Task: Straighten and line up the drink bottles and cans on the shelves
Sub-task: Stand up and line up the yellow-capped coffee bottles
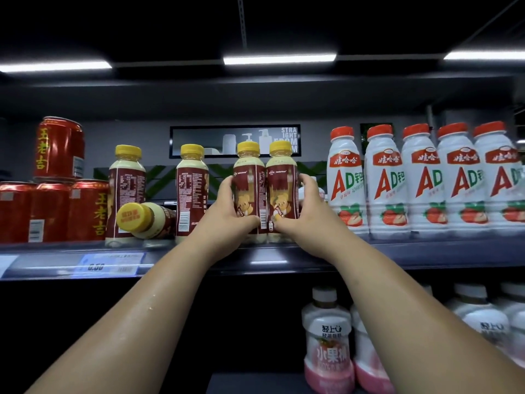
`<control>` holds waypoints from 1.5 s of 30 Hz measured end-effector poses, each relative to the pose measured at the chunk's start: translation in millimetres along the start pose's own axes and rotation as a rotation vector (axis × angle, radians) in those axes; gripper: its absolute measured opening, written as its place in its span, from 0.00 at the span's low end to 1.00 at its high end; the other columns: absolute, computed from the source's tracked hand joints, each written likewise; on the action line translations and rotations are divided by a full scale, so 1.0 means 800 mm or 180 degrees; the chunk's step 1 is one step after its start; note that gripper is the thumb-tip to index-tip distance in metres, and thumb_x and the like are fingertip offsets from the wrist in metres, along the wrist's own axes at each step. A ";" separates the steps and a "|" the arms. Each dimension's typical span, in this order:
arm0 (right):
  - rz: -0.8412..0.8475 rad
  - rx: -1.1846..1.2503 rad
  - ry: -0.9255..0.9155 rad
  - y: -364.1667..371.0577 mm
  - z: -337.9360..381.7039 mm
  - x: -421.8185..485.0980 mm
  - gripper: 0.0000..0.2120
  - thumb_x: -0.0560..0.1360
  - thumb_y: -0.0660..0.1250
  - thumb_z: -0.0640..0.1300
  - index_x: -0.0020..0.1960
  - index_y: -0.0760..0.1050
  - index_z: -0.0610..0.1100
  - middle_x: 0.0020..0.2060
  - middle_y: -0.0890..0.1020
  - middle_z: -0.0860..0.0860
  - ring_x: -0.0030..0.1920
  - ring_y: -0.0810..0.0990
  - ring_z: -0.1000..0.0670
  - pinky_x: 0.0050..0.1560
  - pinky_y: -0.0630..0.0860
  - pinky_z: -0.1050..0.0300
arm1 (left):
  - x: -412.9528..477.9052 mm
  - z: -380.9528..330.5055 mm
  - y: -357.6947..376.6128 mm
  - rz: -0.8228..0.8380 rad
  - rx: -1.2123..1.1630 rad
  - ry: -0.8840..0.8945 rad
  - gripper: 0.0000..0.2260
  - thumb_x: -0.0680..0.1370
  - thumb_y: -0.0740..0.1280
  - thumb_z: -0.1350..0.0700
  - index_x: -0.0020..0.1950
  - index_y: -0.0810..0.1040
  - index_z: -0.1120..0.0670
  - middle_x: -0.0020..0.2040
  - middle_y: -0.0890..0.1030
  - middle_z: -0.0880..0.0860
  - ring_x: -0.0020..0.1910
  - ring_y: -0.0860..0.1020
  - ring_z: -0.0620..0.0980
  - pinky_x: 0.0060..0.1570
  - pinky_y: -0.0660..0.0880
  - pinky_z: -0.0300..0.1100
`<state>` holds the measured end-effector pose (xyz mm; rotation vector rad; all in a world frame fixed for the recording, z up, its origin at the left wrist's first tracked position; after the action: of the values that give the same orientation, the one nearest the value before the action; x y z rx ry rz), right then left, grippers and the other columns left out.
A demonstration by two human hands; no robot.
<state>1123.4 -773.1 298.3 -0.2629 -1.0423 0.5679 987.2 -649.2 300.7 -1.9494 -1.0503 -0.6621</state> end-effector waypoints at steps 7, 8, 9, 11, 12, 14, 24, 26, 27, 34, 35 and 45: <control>-0.0091 -0.0035 -0.0113 -0.003 0.000 -0.003 0.45 0.67 0.77 0.55 0.75 0.53 0.58 0.56 0.77 0.59 0.55 0.79 0.53 0.59 0.76 0.48 | -0.001 0.003 0.002 -0.0039 0.0201 0.0097 0.41 0.70 0.75 0.48 0.75 0.54 0.41 0.57 0.78 0.40 0.55 0.79 0.43 0.62 0.75 0.51; -0.0096 -0.0039 -0.0126 -0.003 0.000 -0.003 0.43 0.68 0.77 0.54 0.74 0.53 0.59 0.55 0.77 0.60 0.54 0.80 0.53 0.59 0.77 0.47 | -0.001 0.002 0.001 -0.0034 0.0236 0.0094 0.41 0.70 0.75 0.48 0.75 0.53 0.41 0.57 0.78 0.40 0.55 0.79 0.43 0.62 0.75 0.51; -0.0088 -0.0013 -0.0138 -0.003 0.000 -0.004 0.42 0.68 0.76 0.53 0.73 0.54 0.60 0.54 0.78 0.60 0.54 0.80 0.53 0.59 0.77 0.47 | -0.001 0.002 0.001 -0.0035 0.0276 0.0099 0.41 0.70 0.76 0.48 0.75 0.53 0.42 0.57 0.78 0.40 0.55 0.79 0.43 0.61 0.75 0.51; -0.0060 0.0069 -0.0151 -0.002 -0.001 -0.004 0.41 0.68 0.76 0.52 0.71 0.54 0.61 0.55 0.79 0.59 0.53 0.81 0.53 0.58 0.78 0.46 | -0.002 0.001 0.002 -0.0042 0.0318 0.0095 0.42 0.69 0.77 0.46 0.74 0.54 0.42 0.57 0.77 0.40 0.55 0.78 0.42 0.61 0.75 0.50; -0.0050 0.0098 -0.0147 -0.001 -0.002 -0.004 0.41 0.68 0.75 0.53 0.71 0.55 0.61 0.55 0.80 0.59 0.53 0.81 0.53 0.58 0.78 0.45 | -0.002 0.001 0.002 -0.0040 0.0306 0.0084 0.41 0.69 0.77 0.46 0.74 0.55 0.43 0.57 0.76 0.39 0.55 0.78 0.41 0.60 0.76 0.49; -0.0059 0.0111 -0.0130 -0.001 -0.003 -0.003 0.40 0.67 0.75 0.53 0.71 0.55 0.62 0.54 0.80 0.59 0.52 0.82 0.53 0.57 0.79 0.45 | -0.002 0.001 0.001 -0.0034 0.0257 0.0062 0.39 0.70 0.77 0.47 0.73 0.56 0.43 0.56 0.77 0.39 0.54 0.78 0.40 0.60 0.76 0.48; -0.0130 -0.0094 -0.0069 -0.001 -0.002 -0.004 0.44 0.67 0.75 0.57 0.74 0.52 0.59 0.56 0.80 0.56 0.54 0.80 0.50 0.57 0.78 0.46 | -0.004 -0.001 0.002 -0.0127 0.0436 0.0067 0.41 0.67 0.77 0.41 0.72 0.58 0.45 0.60 0.77 0.45 0.58 0.77 0.45 0.61 0.75 0.49; -0.0123 -0.0117 -0.0054 -0.001 -0.001 -0.004 0.43 0.68 0.74 0.56 0.74 0.51 0.59 0.55 0.80 0.56 0.53 0.80 0.51 0.56 0.78 0.45 | -0.003 -0.002 0.002 -0.0115 0.0309 0.0032 0.37 0.71 0.75 0.45 0.73 0.57 0.43 0.57 0.78 0.43 0.55 0.78 0.44 0.60 0.75 0.51; -0.0100 -0.0102 -0.0037 -0.001 -0.001 -0.003 0.43 0.68 0.73 0.55 0.74 0.51 0.60 0.54 0.80 0.57 0.52 0.81 0.51 0.55 0.79 0.45 | -0.003 -0.001 0.001 -0.0071 0.0224 -0.0016 0.34 0.73 0.73 0.49 0.73 0.57 0.41 0.55 0.79 0.43 0.53 0.79 0.44 0.60 0.75 0.53; -0.0052 -0.0194 0.0101 -0.002 0.000 -0.003 0.58 0.62 0.77 0.63 0.77 0.40 0.60 0.66 0.75 0.52 0.62 0.76 0.48 0.64 0.73 0.44 | -0.002 0.001 0.002 -0.0118 0.0256 0.0006 0.37 0.71 0.75 0.47 0.74 0.57 0.43 0.57 0.78 0.42 0.54 0.79 0.43 0.60 0.75 0.50; 0.0016 -0.0191 0.0122 -0.001 0.000 -0.003 0.57 0.64 0.76 0.62 0.77 0.37 0.60 0.65 0.76 0.52 0.61 0.76 0.48 0.63 0.74 0.44 | -0.001 0.000 0.002 -0.0097 0.0209 -0.0006 0.36 0.72 0.73 0.49 0.74 0.57 0.43 0.56 0.78 0.42 0.54 0.79 0.43 0.60 0.75 0.51; 0.0230 -0.0153 0.0125 -0.001 0.001 -0.003 0.56 0.68 0.73 0.57 0.78 0.32 0.59 0.62 0.78 0.52 0.56 0.80 0.49 0.60 0.76 0.45 | -0.002 -0.003 0.002 -0.0044 0.0083 -0.0171 0.29 0.72 0.71 0.50 0.66 0.58 0.35 0.54 0.79 0.42 0.52 0.79 0.45 0.60 0.75 0.54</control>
<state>1121.8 -775.4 297.1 -0.3539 -1.0125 0.6010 987.2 -652.2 300.0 -1.9483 -1.1009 -0.6038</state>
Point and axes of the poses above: each hand's wrist, its own x-axis towards the middle knuckle, its own y-axis out of the palm, z = x × y, the point moved 2 cm from there along x, towards the middle knuckle
